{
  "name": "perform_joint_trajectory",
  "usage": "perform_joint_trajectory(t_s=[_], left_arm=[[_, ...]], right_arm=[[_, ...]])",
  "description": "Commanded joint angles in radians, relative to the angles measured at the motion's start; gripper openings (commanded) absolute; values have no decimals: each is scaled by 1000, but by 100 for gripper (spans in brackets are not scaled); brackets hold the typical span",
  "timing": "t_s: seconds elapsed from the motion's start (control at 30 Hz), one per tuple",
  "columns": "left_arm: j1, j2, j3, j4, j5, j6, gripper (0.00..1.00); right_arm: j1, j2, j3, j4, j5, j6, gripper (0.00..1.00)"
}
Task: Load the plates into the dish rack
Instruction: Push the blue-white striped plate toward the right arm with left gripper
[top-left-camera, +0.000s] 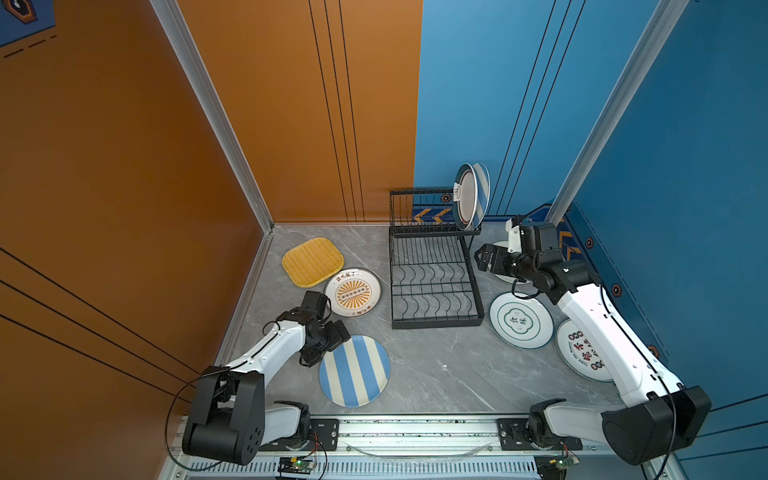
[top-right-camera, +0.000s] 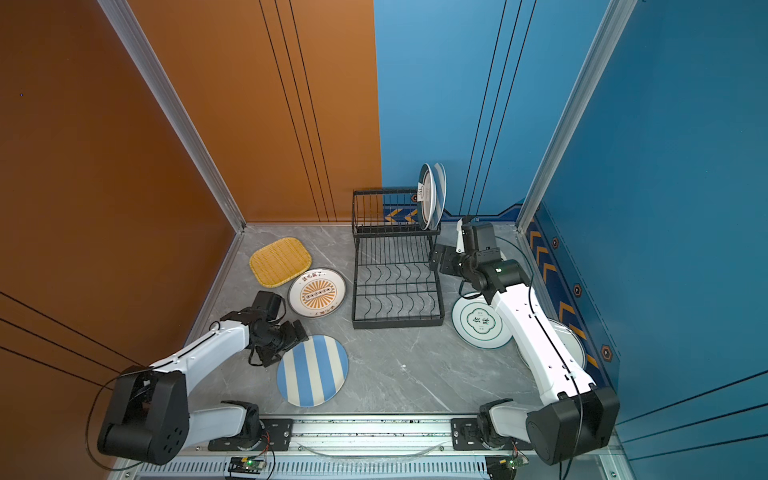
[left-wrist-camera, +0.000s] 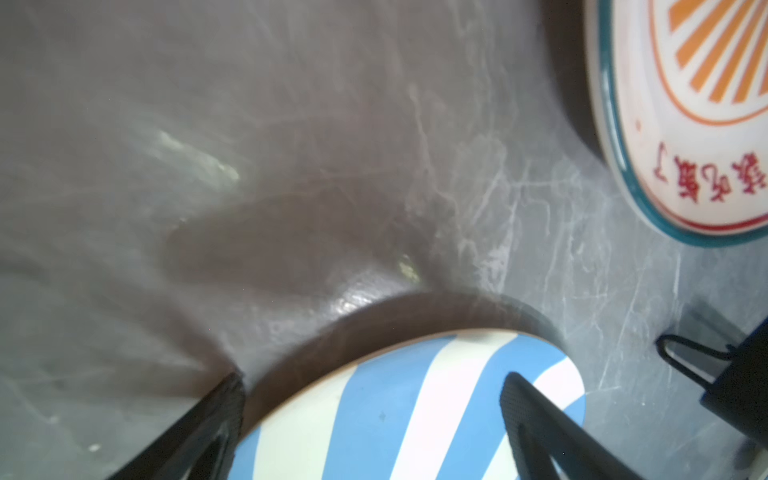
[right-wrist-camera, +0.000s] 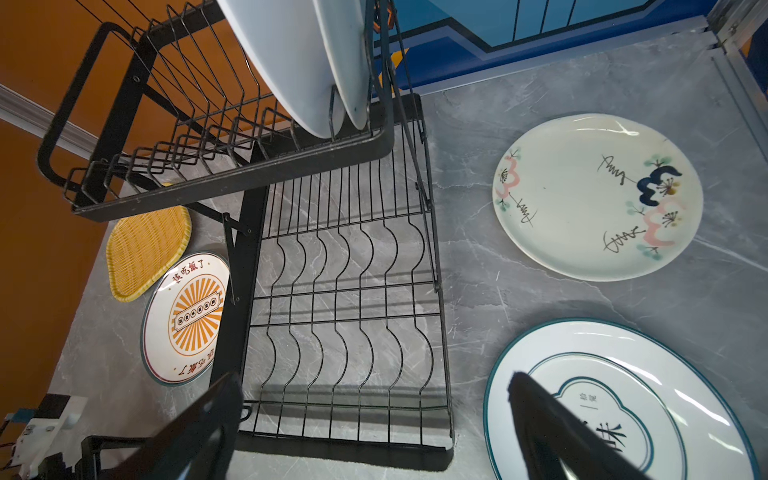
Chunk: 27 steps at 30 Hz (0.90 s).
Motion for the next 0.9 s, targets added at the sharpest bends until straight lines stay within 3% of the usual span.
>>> perform_joint_trajectory(t_s=[0.0,0.27,0.43,0.57,0.87], left_arm=[[-77,22,3,-14,50,-98,97],[-173,63,49,33,78,-124,97],[-174,23,78,-125,-60,-40,98],[-176,-47,38,-168,-129,-41,99],[-253,-99,-37,-121,-68,-68,98]], right_arm=[[-1,0,-19,20,-11,24,100],[12,1,-44,31,-9,41,100],[14,-13,-56,23,-19,49,100],[14,-30,-72,17,-25,54,100],[13,-39,-78,8,-30,55,100]])
